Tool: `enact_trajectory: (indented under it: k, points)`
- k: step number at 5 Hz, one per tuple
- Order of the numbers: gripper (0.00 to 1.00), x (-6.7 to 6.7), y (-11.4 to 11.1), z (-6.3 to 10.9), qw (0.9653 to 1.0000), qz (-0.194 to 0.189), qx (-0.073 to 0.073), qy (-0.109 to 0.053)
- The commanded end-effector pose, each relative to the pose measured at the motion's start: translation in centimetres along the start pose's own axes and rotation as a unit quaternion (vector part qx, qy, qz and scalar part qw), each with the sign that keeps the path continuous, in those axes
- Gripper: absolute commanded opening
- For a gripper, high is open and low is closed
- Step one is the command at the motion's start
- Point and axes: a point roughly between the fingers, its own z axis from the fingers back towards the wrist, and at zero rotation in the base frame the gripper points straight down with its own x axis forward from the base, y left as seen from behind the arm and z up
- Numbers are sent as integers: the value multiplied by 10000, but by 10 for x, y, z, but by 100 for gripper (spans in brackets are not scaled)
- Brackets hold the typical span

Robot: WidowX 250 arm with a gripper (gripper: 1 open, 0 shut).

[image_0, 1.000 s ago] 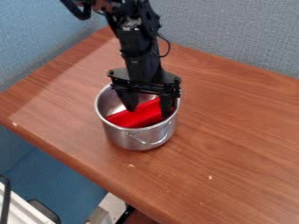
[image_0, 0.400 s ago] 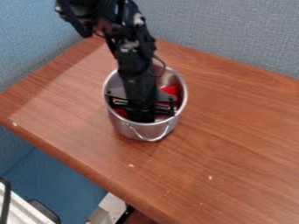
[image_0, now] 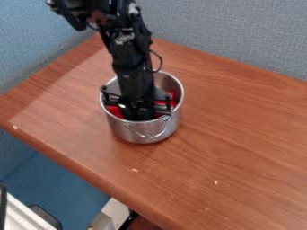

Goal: Put the red object in the metal pot

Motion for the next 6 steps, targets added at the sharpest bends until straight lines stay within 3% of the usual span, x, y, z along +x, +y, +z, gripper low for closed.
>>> enact_trajectory:
  k: [1, 3, 4, 5, 6]
  points:
    - [0, 9, 3, 19, 9996, -33, -29, -288]
    - [0, 5, 19, 17, 9990, -371, -73, -258]
    - [100, 5, 9, 30, 9992, -343, -102, -176]
    - [100, 6, -2, 43, 9993, -329, -124, -161]
    - [100, 11, 4, 48, 9994, -141, -194, -256]
